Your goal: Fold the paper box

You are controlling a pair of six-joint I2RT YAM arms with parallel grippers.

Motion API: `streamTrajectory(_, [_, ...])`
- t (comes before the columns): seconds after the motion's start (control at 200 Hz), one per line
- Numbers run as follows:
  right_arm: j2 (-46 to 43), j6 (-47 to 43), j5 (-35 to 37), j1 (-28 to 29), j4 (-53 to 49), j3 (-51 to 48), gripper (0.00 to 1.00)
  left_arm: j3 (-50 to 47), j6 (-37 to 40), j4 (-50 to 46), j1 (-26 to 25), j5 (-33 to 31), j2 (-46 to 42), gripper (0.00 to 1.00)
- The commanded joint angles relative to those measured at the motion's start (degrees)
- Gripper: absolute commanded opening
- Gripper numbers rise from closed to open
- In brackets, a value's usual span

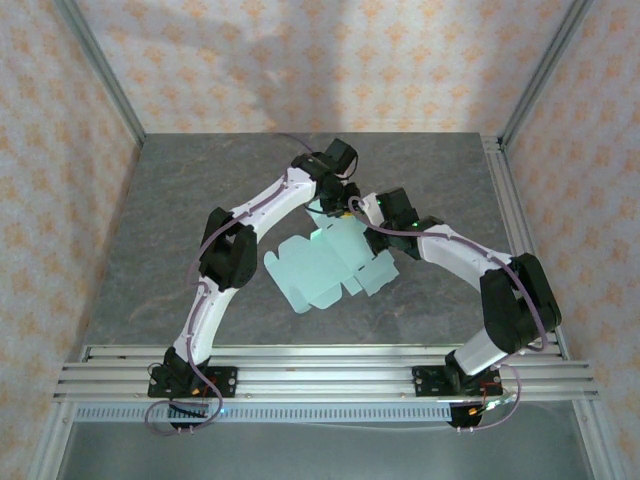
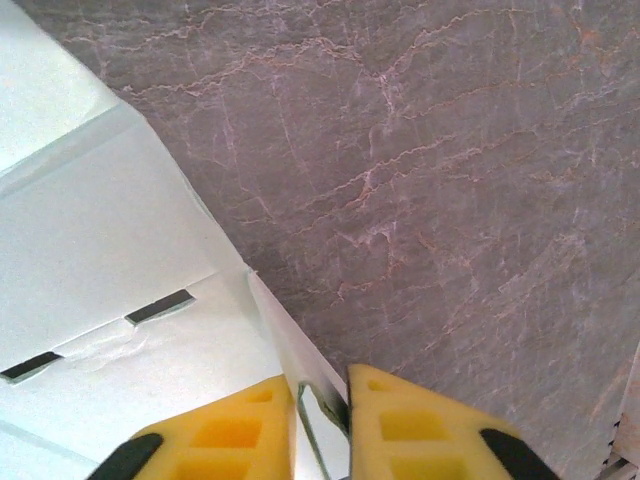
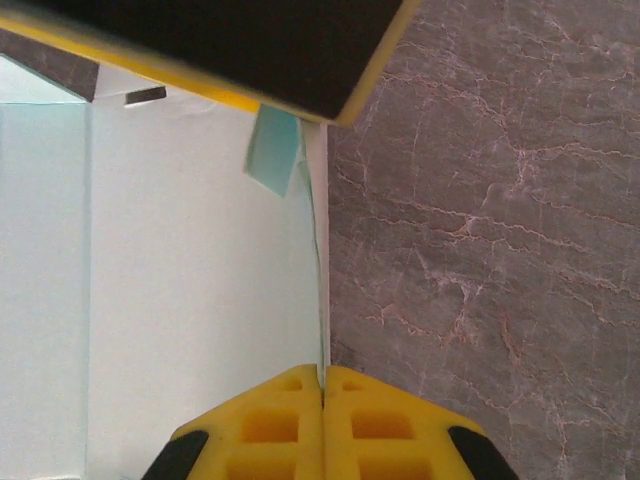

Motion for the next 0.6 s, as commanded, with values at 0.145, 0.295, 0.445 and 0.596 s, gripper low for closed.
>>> streamTrajectory(0.145, [-0.35, -0.83, 0.04, 0.58, 1.23, 0.85, 0.0, 0.64, -0.66, 0.9, -0.94, 1.94, 1.33, 0.15])
streamTrajectory(0.295, [-0.44, -0.83, -0.14, 0.61, 1.13, 0.87, 0.0, 0.67, -0.55, 0.81, -0.89, 1.86, 1.61, 0.34])
streamTrajectory(0.445, [-0.22, -0.83, -0.23, 0.64, 1.12, 1.02, 0.0, 0.75, -0.65, 1.09, -0.82, 2.22, 1.77, 0.26])
streamTrajectory(0.596, [-0.1, -0.8, -0.06, 0.62, 0.91, 1.16, 0.0, 0.75, -0.3, 1.03, -0.95, 2.35, 1.7, 0.15])
